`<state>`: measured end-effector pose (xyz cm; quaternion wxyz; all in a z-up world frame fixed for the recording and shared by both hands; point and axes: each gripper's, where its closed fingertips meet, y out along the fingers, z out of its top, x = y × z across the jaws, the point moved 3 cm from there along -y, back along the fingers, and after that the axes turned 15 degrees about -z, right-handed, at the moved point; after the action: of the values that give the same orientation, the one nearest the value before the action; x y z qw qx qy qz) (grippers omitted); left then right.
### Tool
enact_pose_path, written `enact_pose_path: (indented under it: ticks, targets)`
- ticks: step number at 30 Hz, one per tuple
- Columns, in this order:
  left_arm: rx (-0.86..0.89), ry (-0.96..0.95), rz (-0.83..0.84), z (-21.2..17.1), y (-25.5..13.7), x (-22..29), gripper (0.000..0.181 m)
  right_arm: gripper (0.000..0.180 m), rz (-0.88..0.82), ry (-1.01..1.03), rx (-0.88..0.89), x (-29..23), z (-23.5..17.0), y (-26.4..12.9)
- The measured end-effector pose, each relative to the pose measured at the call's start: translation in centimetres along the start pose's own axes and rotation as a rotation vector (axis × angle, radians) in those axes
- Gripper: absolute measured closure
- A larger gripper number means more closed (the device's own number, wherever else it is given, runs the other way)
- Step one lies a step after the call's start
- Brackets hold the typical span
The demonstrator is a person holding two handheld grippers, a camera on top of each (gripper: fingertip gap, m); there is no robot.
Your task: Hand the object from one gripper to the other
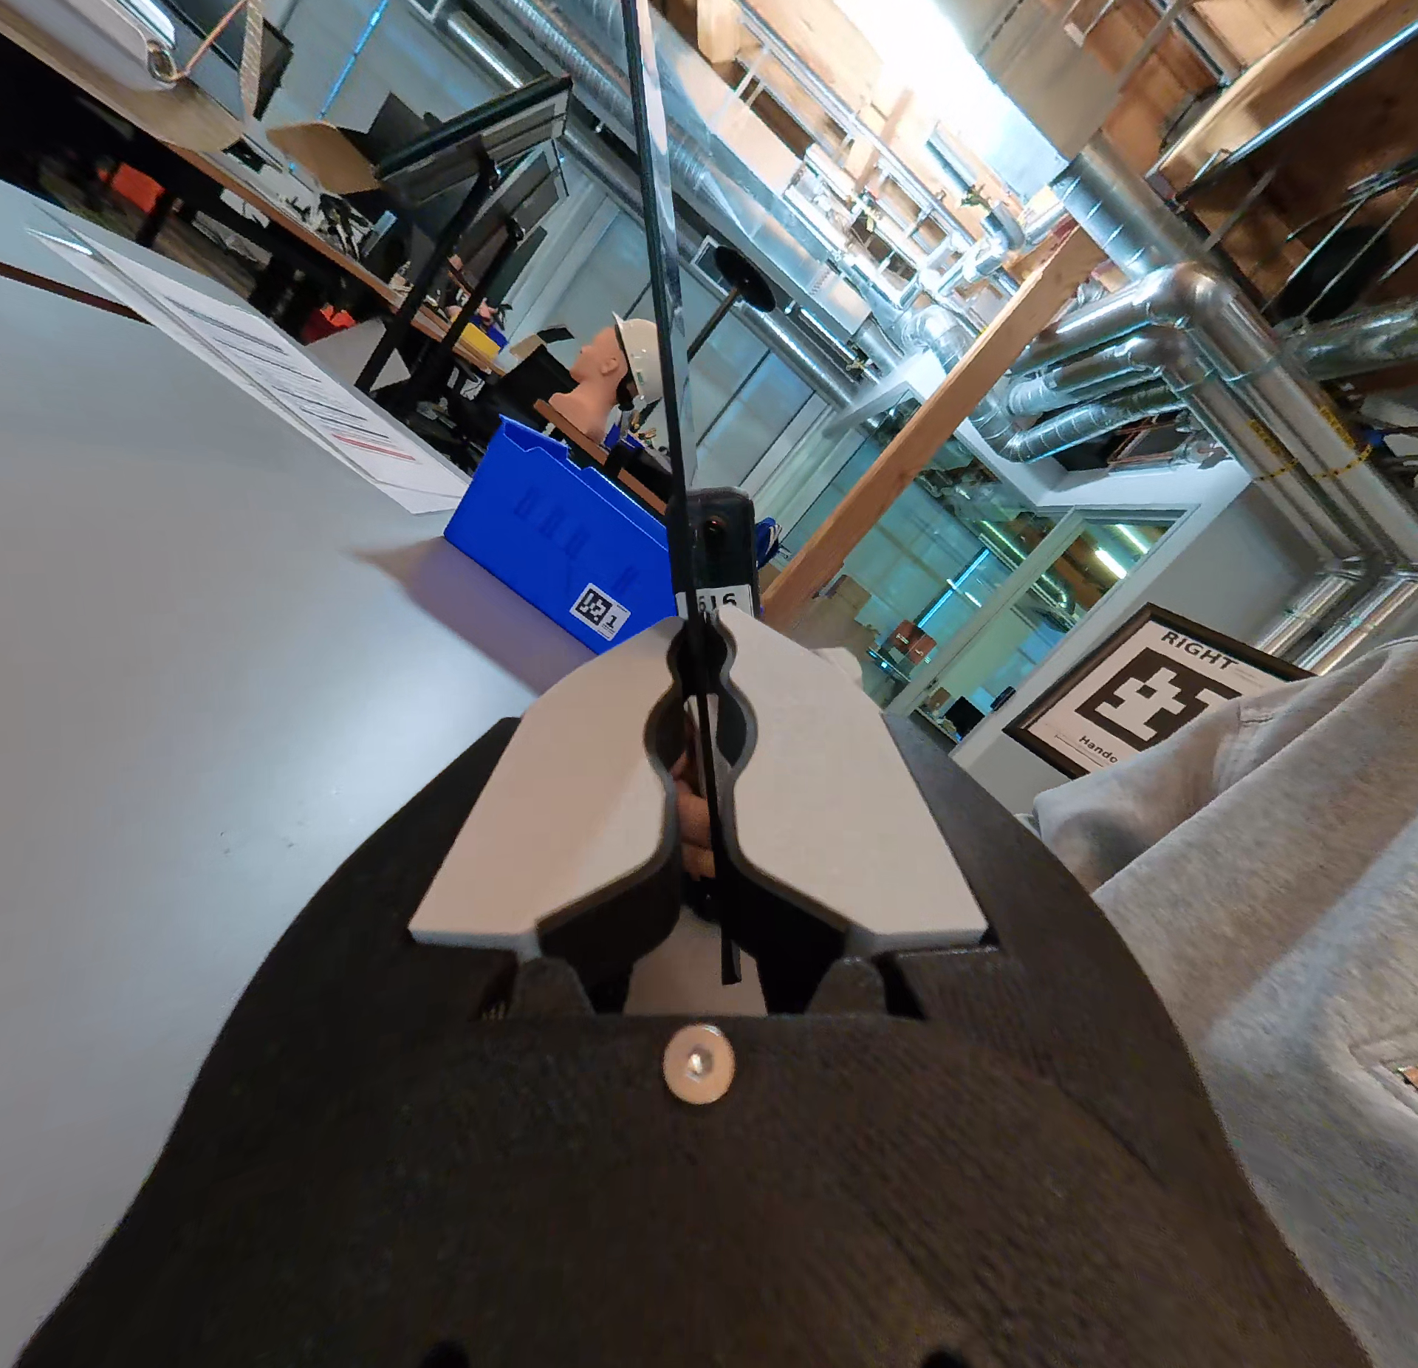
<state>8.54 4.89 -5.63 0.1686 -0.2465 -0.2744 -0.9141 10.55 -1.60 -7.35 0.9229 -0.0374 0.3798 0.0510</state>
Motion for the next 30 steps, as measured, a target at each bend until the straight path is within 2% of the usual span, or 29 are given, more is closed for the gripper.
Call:
enact_pose_path:
  ticks: [7, 13, 18, 21, 27, 30]
  targets:
    - [-0.006, 0.007, -0.025, -0.3, 0.4, 0.3, 0.179, 0.134, 0.078, 0.034, -0.055, -1.0, -1.0, 0.4]
    - [0.005, -0.004, -0.049, -0.4, 0.7, 0.5, 0.177, 0.173, 0.106, 0.035, -0.09, -1.3, -1.4, 0.3]
    - [0.008, 0.004, -0.027, -0.4, 0.7, 0.3, 0.176, 0.178, 0.044, -0.029, -0.09, -1.0, -1.4, 0.2]
    - [0.034, 0.019, 0.055, -0.1, 0.4, -0.5, 0.155, 0.178, -0.002, -0.066, -0.087, -0.7, -1.3, 0.2]
    - [0.004, 0.194, 0.354, 0.6, -1.2, -1.9, 0.128, 0.178, -0.098, -0.069, -0.033, 0.7, 0.0, -0.7]
    - [-0.01, 0.3, 0.461, 1.3, -1.4, -1.5, 0.101, 0.177, -0.198, -0.177, 0.039, 0.8, 1.1, -1.5]
